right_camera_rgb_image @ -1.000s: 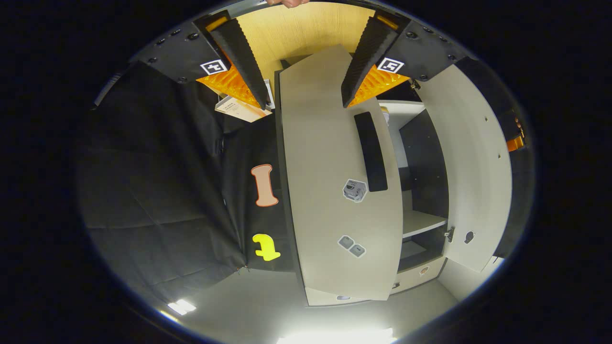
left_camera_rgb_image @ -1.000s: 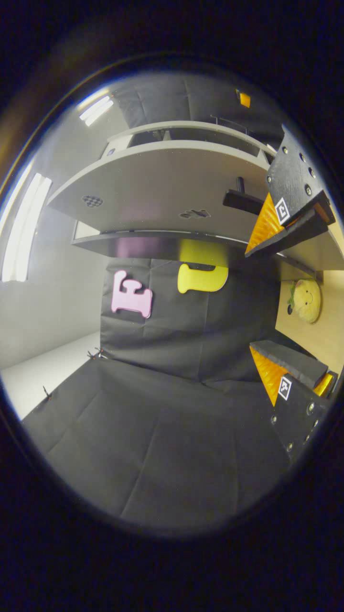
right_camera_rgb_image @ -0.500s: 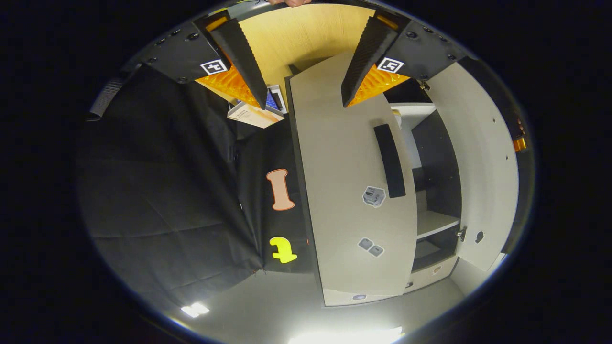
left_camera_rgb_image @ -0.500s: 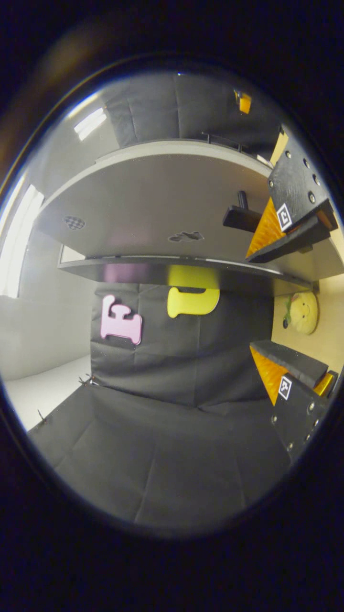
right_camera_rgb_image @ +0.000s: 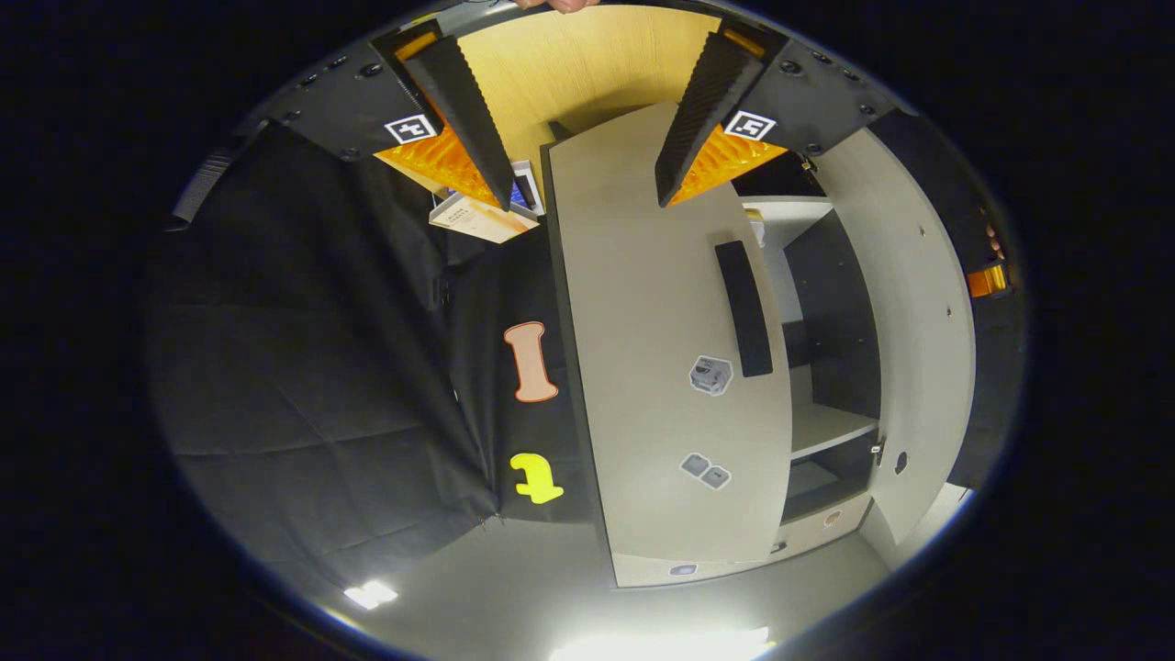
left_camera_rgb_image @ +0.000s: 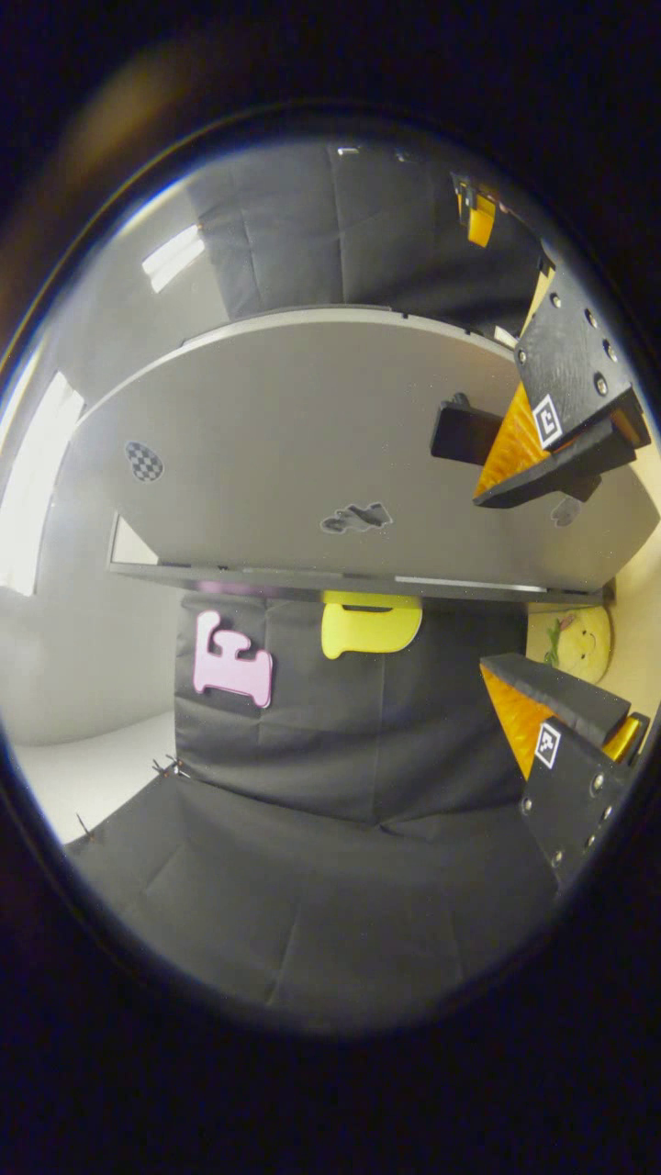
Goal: Grab one shoe with the right hand and put it into the shoe cabinet, grab the other shoe with the left hand and put it into the shoe cabinet; then close the right door with the right hand and the left door with the left hand.
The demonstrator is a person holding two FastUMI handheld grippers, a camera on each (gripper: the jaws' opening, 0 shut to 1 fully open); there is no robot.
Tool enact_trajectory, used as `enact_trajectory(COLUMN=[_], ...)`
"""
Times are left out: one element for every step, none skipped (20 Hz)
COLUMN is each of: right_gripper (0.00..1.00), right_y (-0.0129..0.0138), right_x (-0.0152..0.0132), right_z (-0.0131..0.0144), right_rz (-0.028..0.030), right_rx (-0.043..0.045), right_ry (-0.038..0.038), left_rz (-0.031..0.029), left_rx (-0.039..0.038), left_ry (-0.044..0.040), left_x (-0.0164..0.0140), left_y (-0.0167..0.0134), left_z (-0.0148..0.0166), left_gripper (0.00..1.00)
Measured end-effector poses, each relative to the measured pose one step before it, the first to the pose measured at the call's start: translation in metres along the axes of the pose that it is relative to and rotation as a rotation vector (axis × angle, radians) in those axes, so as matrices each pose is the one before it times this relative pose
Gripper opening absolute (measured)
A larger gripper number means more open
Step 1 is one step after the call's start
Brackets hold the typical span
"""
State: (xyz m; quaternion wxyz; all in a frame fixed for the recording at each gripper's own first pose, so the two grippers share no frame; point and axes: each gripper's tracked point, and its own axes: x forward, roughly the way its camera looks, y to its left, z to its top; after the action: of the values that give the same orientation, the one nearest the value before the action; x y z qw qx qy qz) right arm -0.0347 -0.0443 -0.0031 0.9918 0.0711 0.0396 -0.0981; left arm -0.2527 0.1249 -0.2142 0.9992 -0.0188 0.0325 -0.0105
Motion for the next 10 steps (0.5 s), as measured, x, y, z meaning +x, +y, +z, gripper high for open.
enact_trajectory(right_gripper=[0.98, 0.98, 0.98, 0.98, 0.98, 0.98, 0.98, 0.98, 0.98, 0.98], right_y=[-0.00390, -0.00434, -0.00390, -0.00397, -0.00448, -0.00570, -0.00321, -0.00309, -0.00386, -0.00427], right_x=[-0.00199, -0.00145, 0.00080, 0.00178, 0.00227, 0.00068, -0.00030, -0.00007, -0.00057, -0.00019], right_z=[-0.00060, -0.00144, -0.00047, -0.00173, -0.00181, 0.00158, 0.00345, 0.00339, 0.00567, 0.00505], right_rz=[-0.00431, -0.00409, -0.00322, -0.00297, -0.00312, -0.00296, 0.00271, 0.00099, -0.00257, -0.00290], right_rx=[0.00424, 0.00286, 0.00041, -0.00220, -0.00141, 0.00613, 0.01040, 0.00691, 0.00165, -0.00106], right_ry=[-0.00168, -0.00044, 0.00311, 0.00539, 0.00803, 0.00449, -0.00100, -0.00336, -0.00535, -0.01187], left_rz=[0.00100, -0.00244, -0.00522, -0.00444, -0.00659, -0.00856, -0.01024, -0.01206, -0.01547, -0.01523], left_rx=[0.00797, 0.00420, 0.00228, -0.00600, -0.01168, -0.01829, -0.02465, -0.03297, -0.03554, -0.02346], left_ry=[0.00425, 0.00276, 0.00175, 0.00144, 0.00275, -0.00387, -0.00489, -0.00659, -0.00764, -0.00433], left_x=[0.00057, 0.00247, 0.00417, 0.00613, 0.00433, 0.00589, 0.00512, 0.00425, 0.00265, 0.00313], left_y=[-0.00789, -0.00729, -0.00715, -0.00791, -0.00859, -0.00999, -0.01249, -0.01259, -0.01270, -0.01198], left_z=[-0.00137, -0.00029, -0.00238, -0.00109, -0.00084, 0.00112, 0.00193, 0.00149, -0.00039, 0.00100], left_gripper=[0.94, 0.94, 0.91, 0.94, 0.94, 0.94, 0.92, 0.90, 0.88, 0.90])
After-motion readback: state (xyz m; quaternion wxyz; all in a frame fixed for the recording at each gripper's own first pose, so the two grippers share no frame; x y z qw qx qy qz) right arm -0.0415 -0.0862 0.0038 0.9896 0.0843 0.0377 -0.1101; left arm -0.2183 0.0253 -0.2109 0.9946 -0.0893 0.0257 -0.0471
